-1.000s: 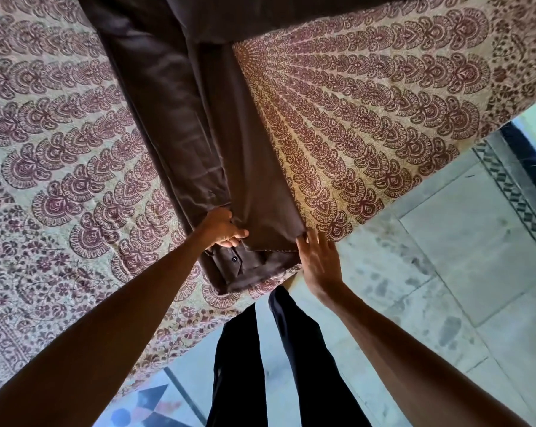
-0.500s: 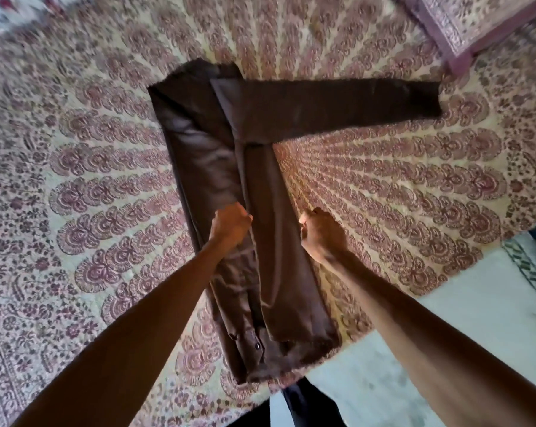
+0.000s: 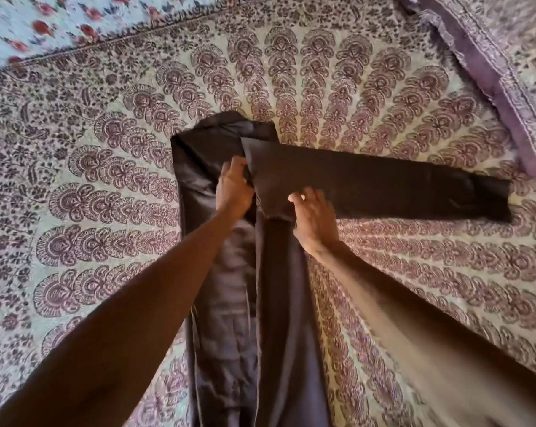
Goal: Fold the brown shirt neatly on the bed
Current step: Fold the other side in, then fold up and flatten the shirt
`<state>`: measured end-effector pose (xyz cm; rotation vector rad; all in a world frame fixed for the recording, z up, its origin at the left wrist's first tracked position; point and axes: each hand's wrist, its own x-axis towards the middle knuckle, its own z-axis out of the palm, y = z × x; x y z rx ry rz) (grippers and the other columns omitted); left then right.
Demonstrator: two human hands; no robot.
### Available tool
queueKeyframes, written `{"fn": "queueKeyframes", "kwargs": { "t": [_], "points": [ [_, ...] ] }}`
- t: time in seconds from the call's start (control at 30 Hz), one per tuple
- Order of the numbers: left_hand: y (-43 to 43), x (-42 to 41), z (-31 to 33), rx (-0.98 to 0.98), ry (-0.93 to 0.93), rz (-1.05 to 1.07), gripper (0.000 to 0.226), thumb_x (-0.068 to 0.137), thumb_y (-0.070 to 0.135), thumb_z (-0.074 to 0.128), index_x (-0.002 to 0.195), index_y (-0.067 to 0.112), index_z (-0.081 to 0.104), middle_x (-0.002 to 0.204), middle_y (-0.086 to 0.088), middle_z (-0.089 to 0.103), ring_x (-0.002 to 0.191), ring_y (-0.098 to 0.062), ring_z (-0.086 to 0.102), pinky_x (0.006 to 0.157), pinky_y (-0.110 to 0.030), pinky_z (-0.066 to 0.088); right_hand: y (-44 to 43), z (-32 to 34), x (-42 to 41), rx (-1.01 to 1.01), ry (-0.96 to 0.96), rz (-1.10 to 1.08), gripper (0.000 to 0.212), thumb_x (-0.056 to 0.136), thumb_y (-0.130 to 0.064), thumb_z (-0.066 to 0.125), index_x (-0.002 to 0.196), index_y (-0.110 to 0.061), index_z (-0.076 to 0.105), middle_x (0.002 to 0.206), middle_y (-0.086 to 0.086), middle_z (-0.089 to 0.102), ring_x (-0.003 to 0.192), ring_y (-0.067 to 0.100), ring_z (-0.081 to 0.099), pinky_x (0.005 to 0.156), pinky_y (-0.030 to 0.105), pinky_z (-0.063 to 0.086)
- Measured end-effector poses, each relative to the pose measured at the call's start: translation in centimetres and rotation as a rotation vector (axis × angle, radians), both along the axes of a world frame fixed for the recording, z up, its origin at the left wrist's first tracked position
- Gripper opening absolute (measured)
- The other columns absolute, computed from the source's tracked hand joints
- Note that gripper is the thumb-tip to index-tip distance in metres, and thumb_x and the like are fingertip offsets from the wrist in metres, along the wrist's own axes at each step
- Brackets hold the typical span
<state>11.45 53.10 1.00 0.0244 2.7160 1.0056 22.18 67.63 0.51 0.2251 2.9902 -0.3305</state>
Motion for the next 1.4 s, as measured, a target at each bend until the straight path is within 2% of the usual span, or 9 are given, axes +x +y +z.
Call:
{"fn": "queueKeyframes", "kwargs": {
  "t": [0.17, 0.27, 0.4, 0.6, 0.73, 0.83, 1.0, 1.2, 1.4],
  "points": [
    [1.6, -7.9, -0.5, -0.465, 0.071, -0.394, 0.055, 0.085, 0.008, 0.053, 0.137, 0.024, 0.045, 0.143, -0.011, 0.036, 0.129, -0.038, 0.037, 0.1, -0.051, 0.037, 1.4, -0.9, -3.8, -0.066, -0.049, 0.151, 0.052, 0.071, 0.0, 0.067, 0.116, -0.023, 0.057, 0.12, 0.003, 0.052, 0.11, 0.029, 0.049, 0.083, 0.043, 0.044],
    [2.4, -10.6, -0.8, -0.527, -0.035, -0.427, 0.041, 0.088, 0.02, 0.06, 0.128, 0.025, 0.053, 0.145, -0.012, 0.034, 0.136, -0.037, 0.027, 0.109, -0.05, 0.027, 1.7, -1.3, -4.6, -0.149, -0.082, 0.176, 0.05, 0.07, -0.002, 0.07, 0.114, -0.022, 0.056, 0.118, 0.002, 0.054, 0.11, 0.027, 0.05, 0.086, 0.043, 0.045],
    [2.6, -12.3, -0.1, -0.606, 0.011, -0.362, 0.036, 0.091, 0.022, 0.059, 0.127, 0.023, 0.057, 0.141, -0.015, 0.039, 0.135, -0.037, 0.031, 0.105, -0.05, 0.034, 1.9, -2.0, -6.1, -0.188, -0.053, 0.179, 0.052, 0.068, 0.001, 0.066, 0.113, -0.022, 0.056, 0.113, 0.002, 0.056, 0.105, 0.027, 0.053, 0.082, 0.042, 0.046],
    [2.0, -13.8, 0.2, -0.354, 0.088, -0.246, 0.016, 0.088, 0.003, 0.053, 0.098, 0.012, 0.061, 0.119, -0.016, 0.055, 0.108, -0.04, 0.056, 0.08, -0.048, 0.048, 2.5, -2.4, -9.8, -0.118, 0.12, 0.038, 0.054, 0.076, -0.005, 0.065, 0.125, -0.021, 0.05, 0.12, 0.007, 0.053, 0.108, 0.029, 0.052, 0.083, 0.044, 0.049],
    [1.6, -14.1, -0.4, -0.379, -0.029, -0.124, 0.024, 0.088, 0.002, 0.044, 0.101, 0.009, 0.062, 0.112, -0.018, 0.062, 0.105, -0.04, 0.059, 0.079, -0.042, 0.047, 3.3, -3.4, -11.6, -0.041, 0.031, -0.009, 0.064, 0.088, -0.027, 0.061, 0.144, -0.016, 0.034, 0.147, 0.012, 0.039, 0.135, 0.036, 0.037, 0.104, 0.051, 0.037],
    [1.4, -13.7, -0.5, -0.279, -0.064, -0.035, 0.024, 0.089, 0.006, 0.043, 0.106, 0.008, 0.06, 0.116, -0.02, 0.06, 0.107, -0.041, 0.057, 0.077, -0.038, 0.042, 4.3, -3.7, -12.5, -0.042, -0.037, -0.009, 0.07, 0.09, -0.04, 0.058, 0.148, -0.015, 0.028, 0.15, 0.012, 0.036, 0.139, 0.036, 0.031, 0.111, 0.054, 0.027],
    [2.3, -7.2, -0.3, -0.167, 0.025, 0.074, 0.047, 0.092, 0.012, 0.053, 0.134, 0.002, 0.036, 0.133, -0.024, 0.042, 0.113, -0.044, 0.052, 0.087, -0.049, 0.044, 6.1, -2.9, -12.5, -0.011, -0.055, 0.018, 0.062, 0.09, -0.037, 0.061, 0.142, -0.015, 0.036, 0.141, 0.015, 0.044, 0.129, 0.038, 0.041, 0.106, 0.053, 0.034],
    [2.1, 3.9, -2.4, -0.073, 0.012, 0.066, 0.037, 0.086, 0.019, 0.058, 0.118, 0.012, 0.043, 0.12, -0.012, 0.047, 0.11, -0.034, 0.052, 0.093, -0.05, 0.046, 7.5, -1.4, -8.6, -0.012, 0.07, -0.17, 0.052, 0.087, -0.028, 0.065, 0.134, -0.019, 0.043, 0.136, 0.013, 0.047, 0.128, 0.034, 0.043, 0.103, 0.049, 0.037],
    [0.5, 9.6, -2.3, -0.147, 0.074, 0.1, 0.042, 0.083, 0.016, 0.059, 0.122, 0.015, 0.044, 0.118, -0.011, 0.047, 0.106, -0.032, 0.049, 0.092, -0.046, 0.044, 1.6, -1.4, 4.2, -0.255, 0.048, -0.131, 0.016, 0.093, -0.025, 0.056, 0.108, -0.019, 0.056, 0.104, 0.0, 0.058, 0.093, 0.017, 0.055, 0.079, 0.03, 0.047]
  ]
}}
